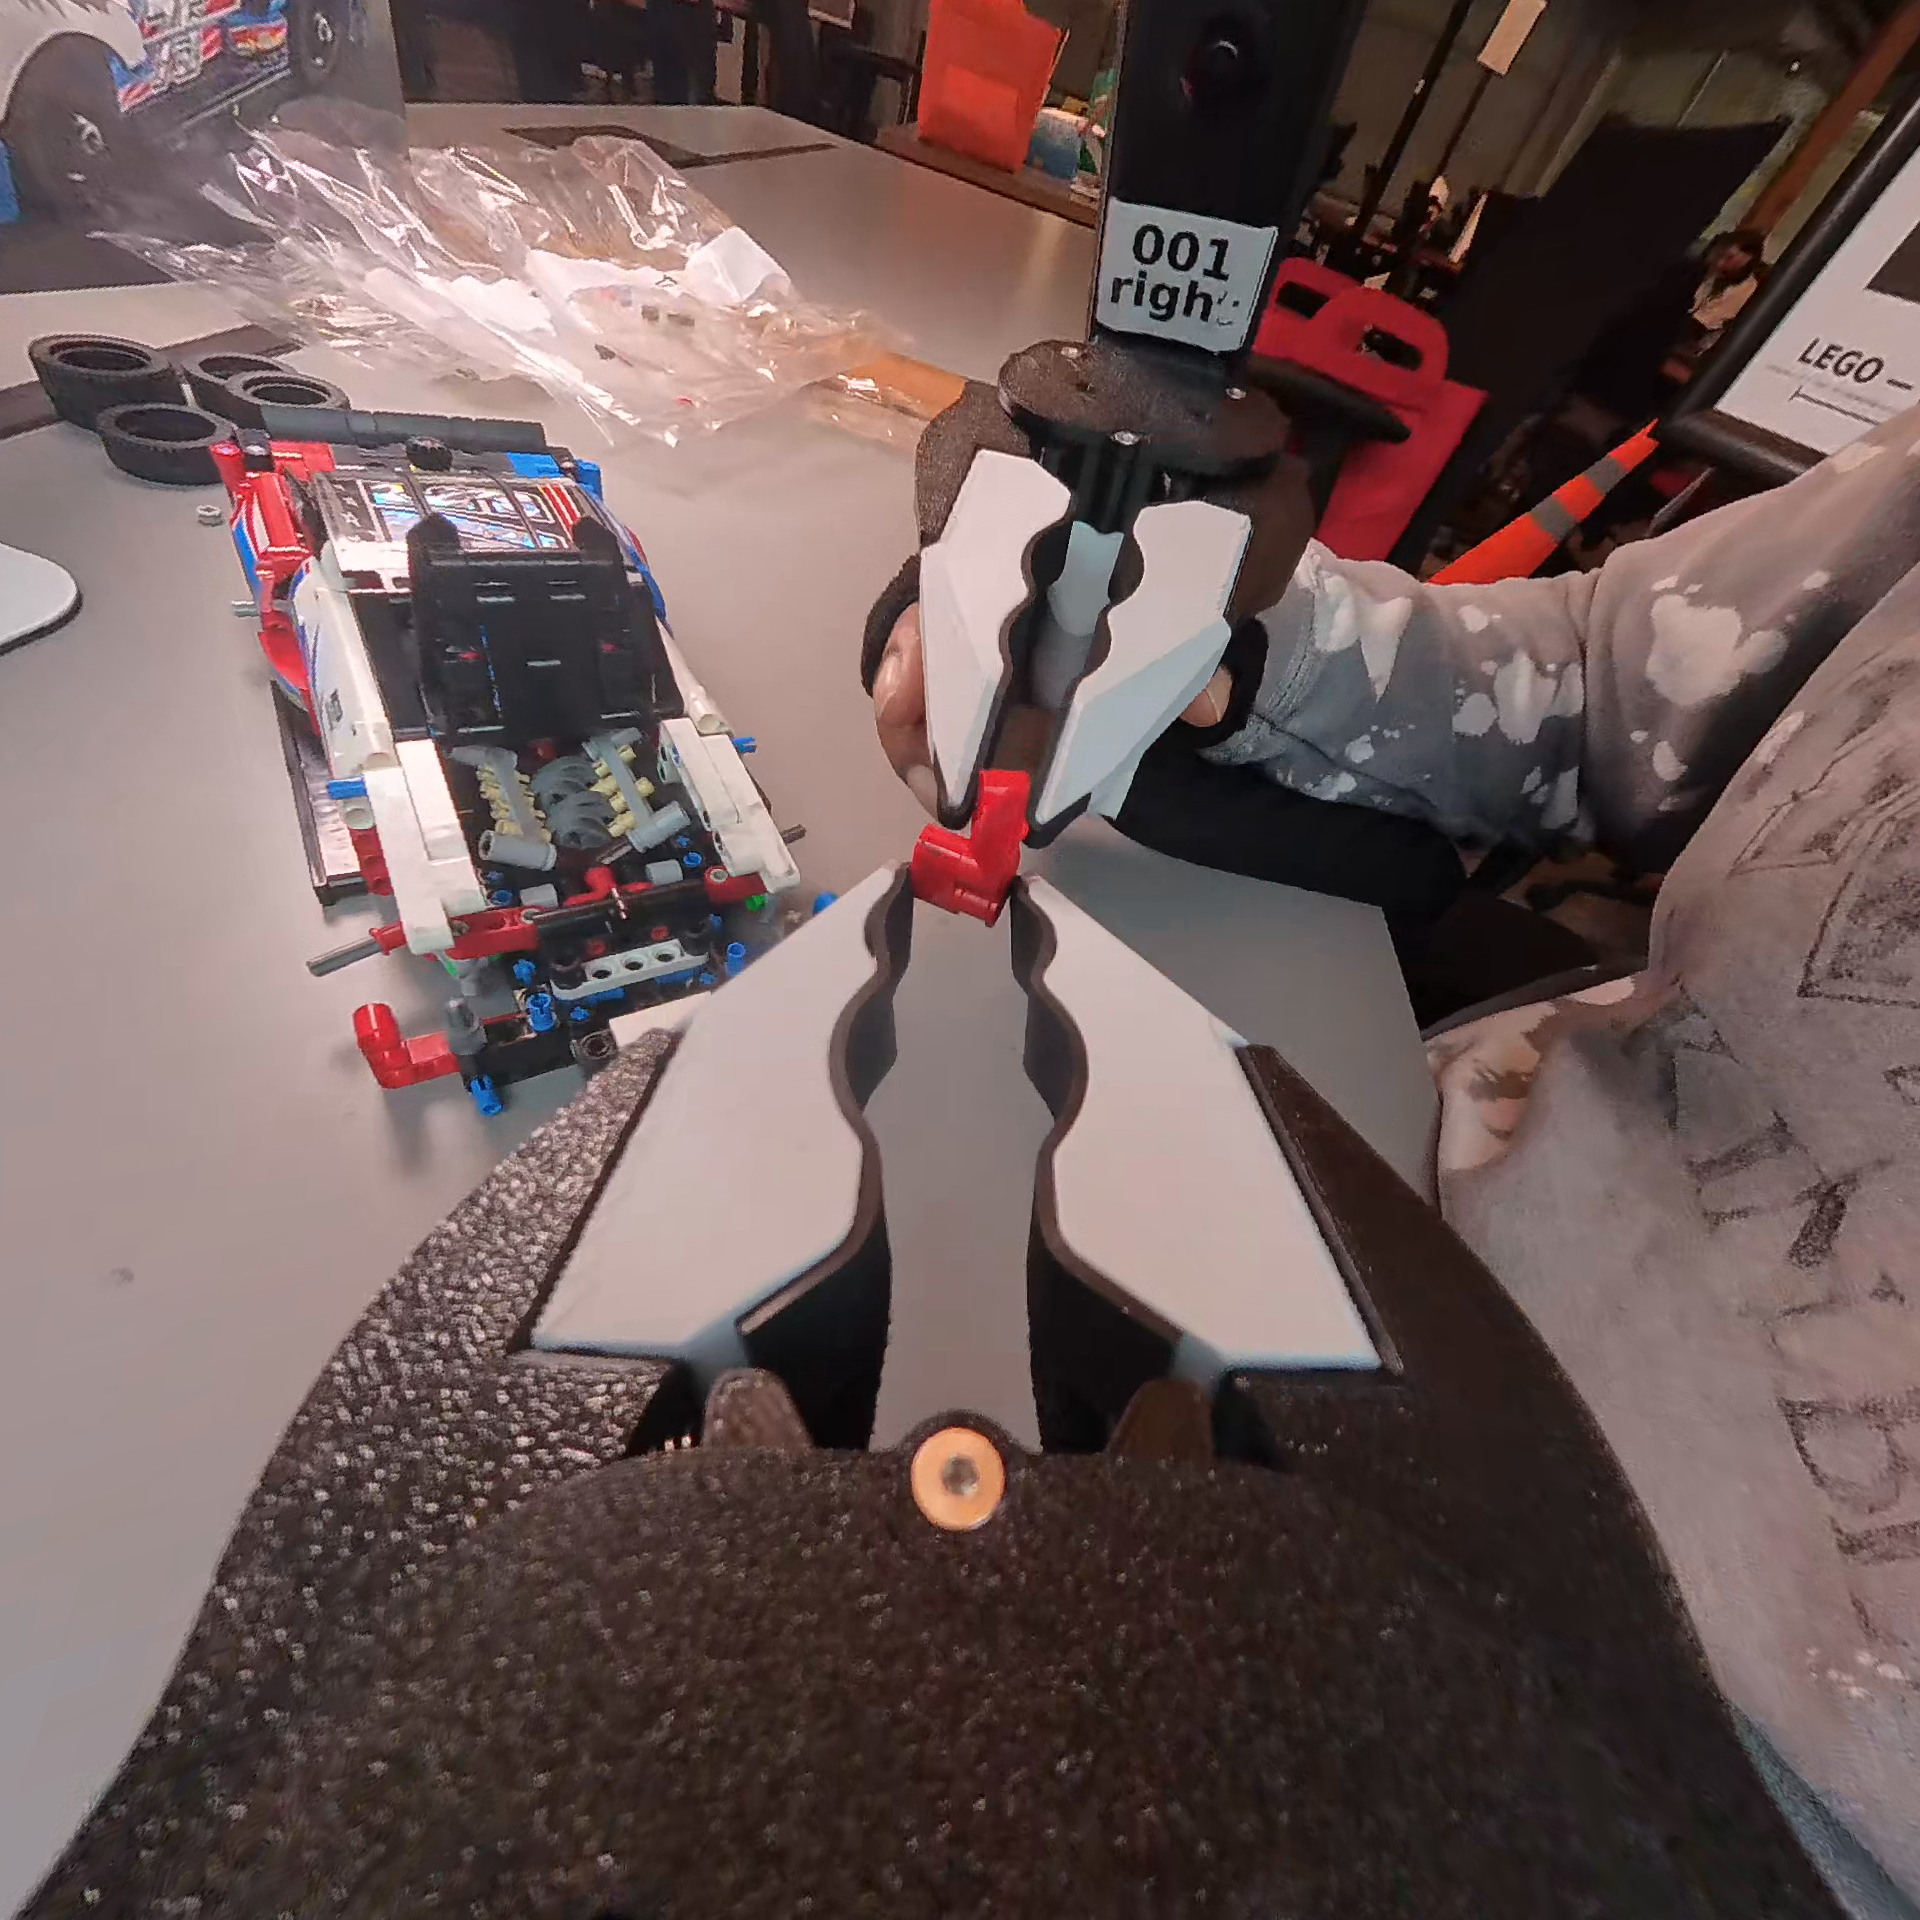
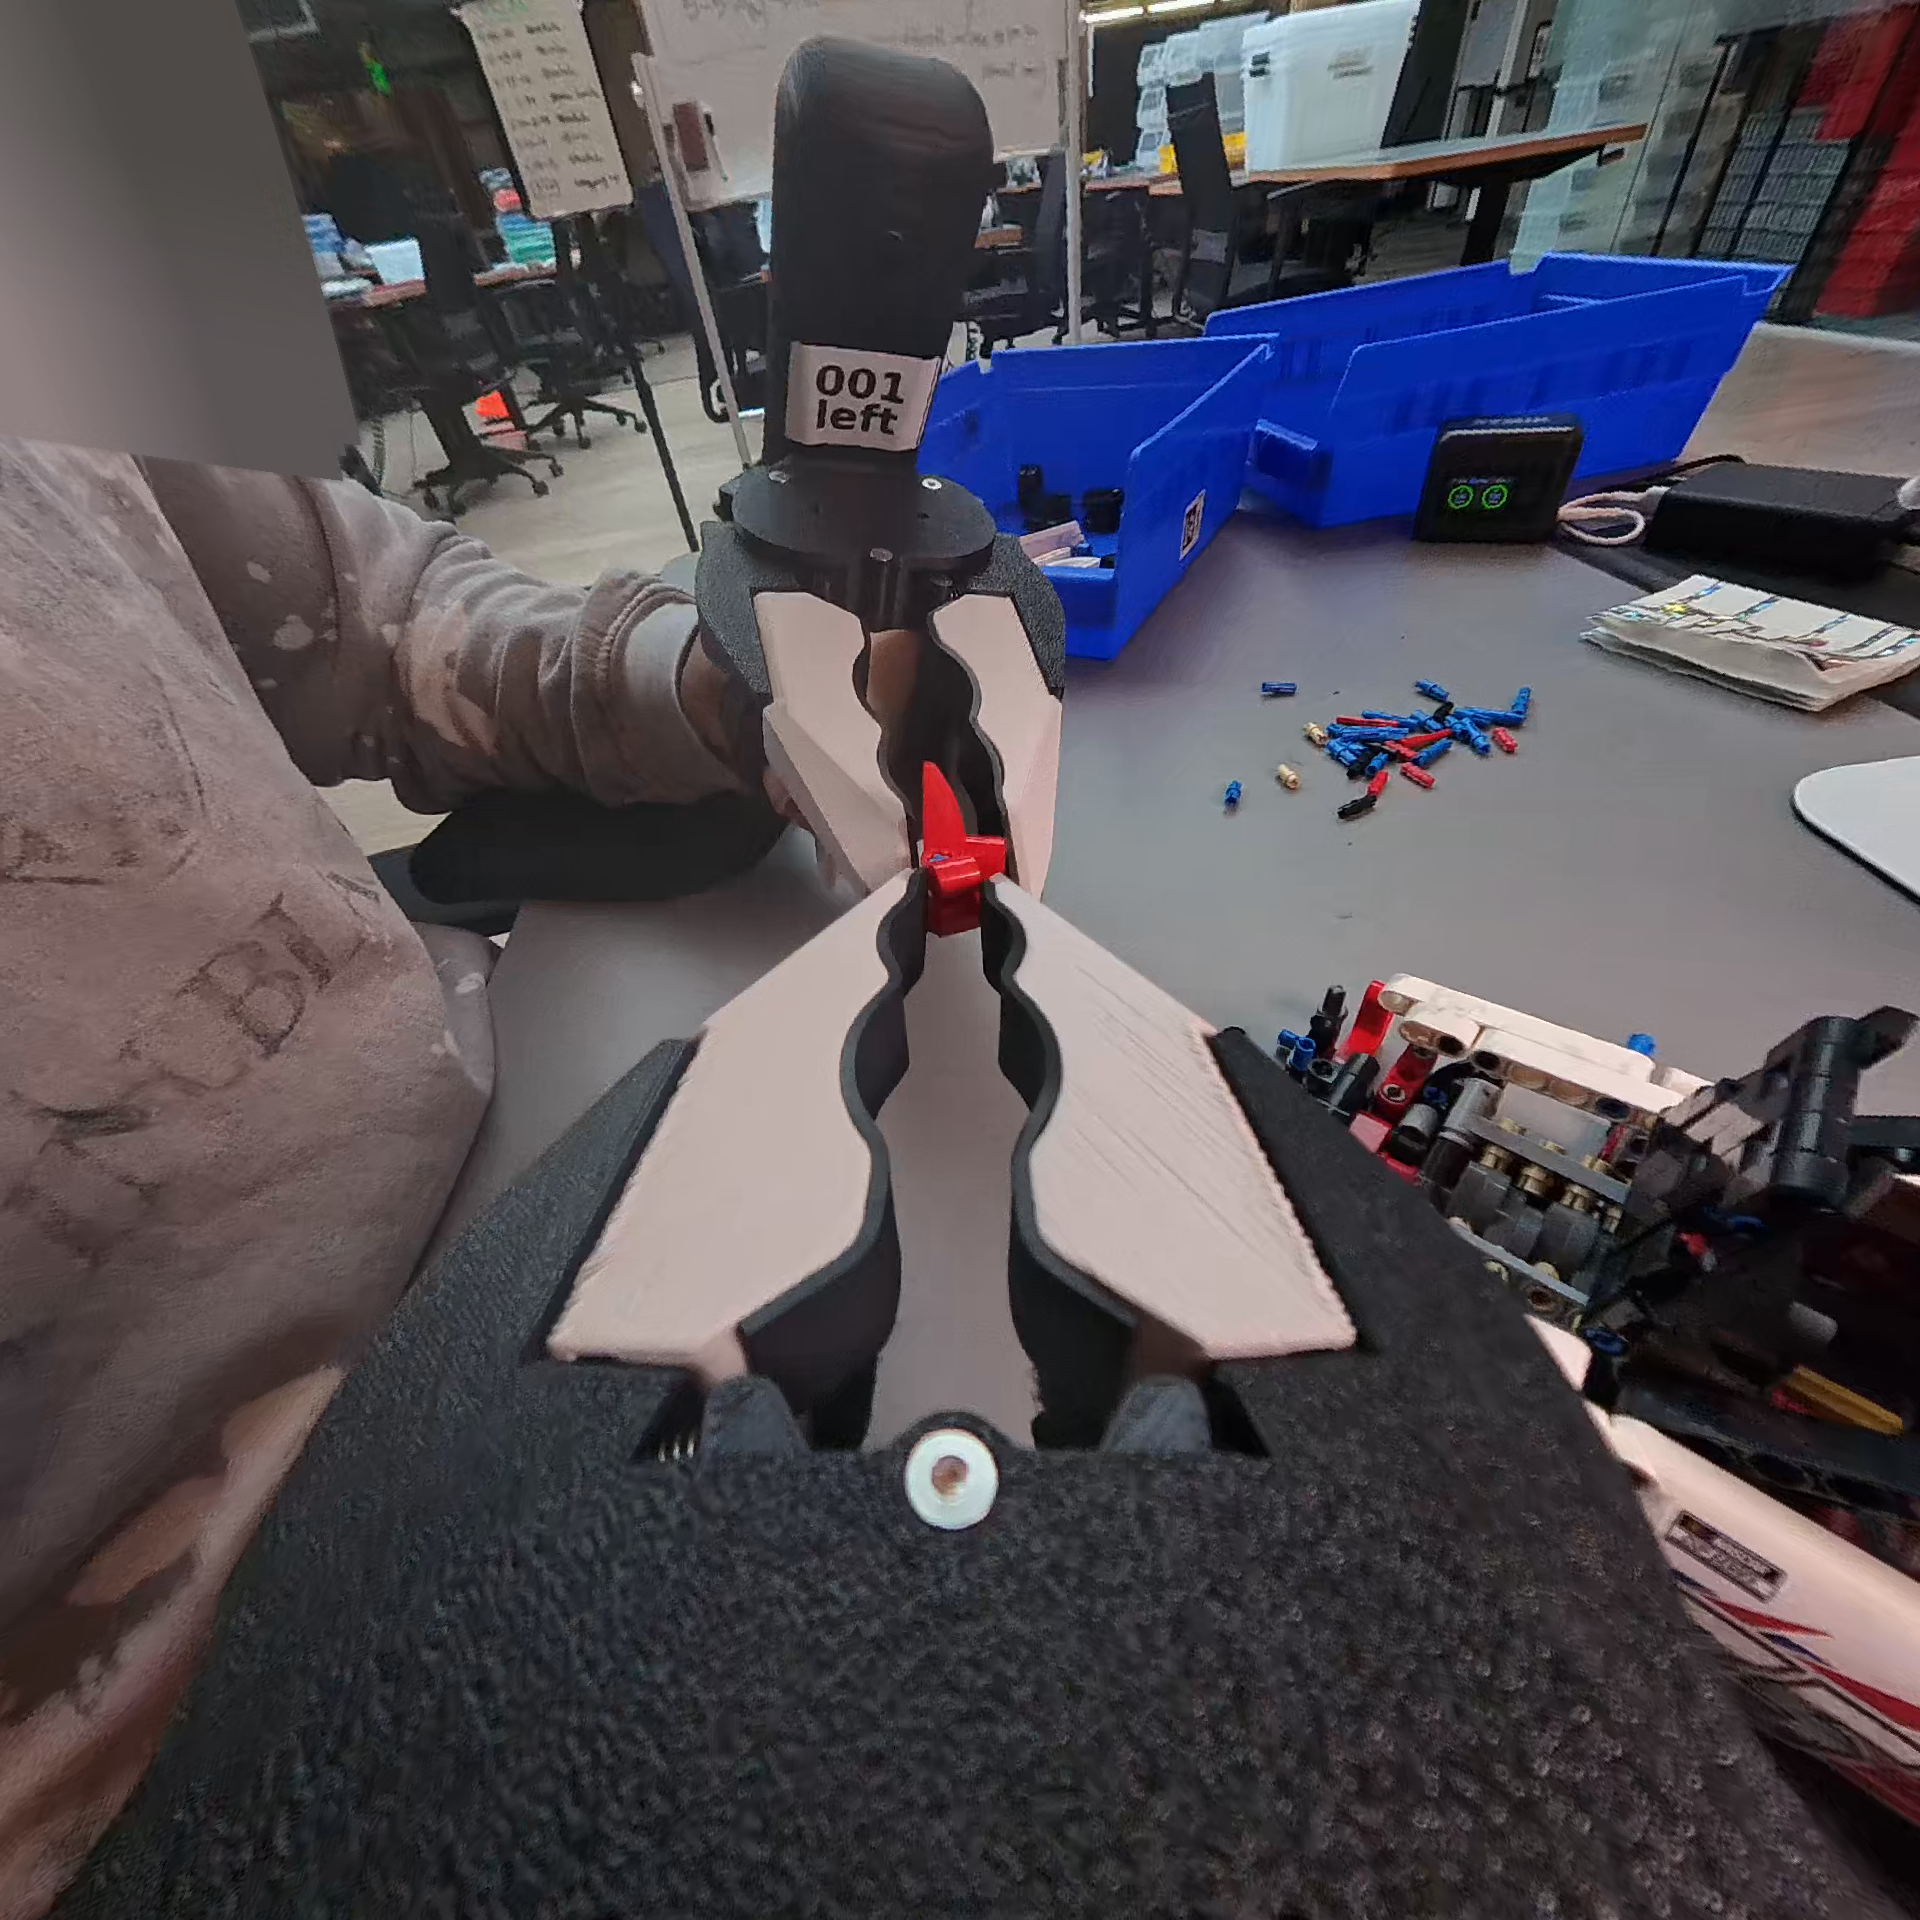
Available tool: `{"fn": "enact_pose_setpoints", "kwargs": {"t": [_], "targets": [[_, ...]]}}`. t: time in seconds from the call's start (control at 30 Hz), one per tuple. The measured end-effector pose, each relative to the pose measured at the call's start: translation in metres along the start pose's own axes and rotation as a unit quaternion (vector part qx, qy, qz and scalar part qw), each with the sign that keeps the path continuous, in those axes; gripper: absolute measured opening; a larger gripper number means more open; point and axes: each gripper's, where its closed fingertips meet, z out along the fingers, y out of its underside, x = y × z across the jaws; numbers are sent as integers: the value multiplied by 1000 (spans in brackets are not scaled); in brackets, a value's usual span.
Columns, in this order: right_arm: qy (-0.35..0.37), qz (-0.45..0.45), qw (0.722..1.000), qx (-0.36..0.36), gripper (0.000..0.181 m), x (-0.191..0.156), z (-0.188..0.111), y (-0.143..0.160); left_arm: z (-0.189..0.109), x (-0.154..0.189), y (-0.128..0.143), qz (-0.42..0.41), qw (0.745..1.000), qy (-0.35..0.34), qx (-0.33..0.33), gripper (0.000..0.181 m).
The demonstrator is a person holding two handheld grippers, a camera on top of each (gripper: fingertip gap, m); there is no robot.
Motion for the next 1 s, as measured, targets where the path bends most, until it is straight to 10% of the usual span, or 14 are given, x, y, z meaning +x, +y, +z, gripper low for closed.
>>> {"fn": "enact_pose_setpoints", "kwargs": {"t": [0.63, 1.0], "targets": [[16, -43, 998, -33, 7, 2, 4, 13, 5, -4, 9, 1, 1000, -19, -22, 17], [-34, 71, 988, 134, 8, -5, 0, -30, -11, 13, -33, -170, 967, 129, 137, 15]]}}
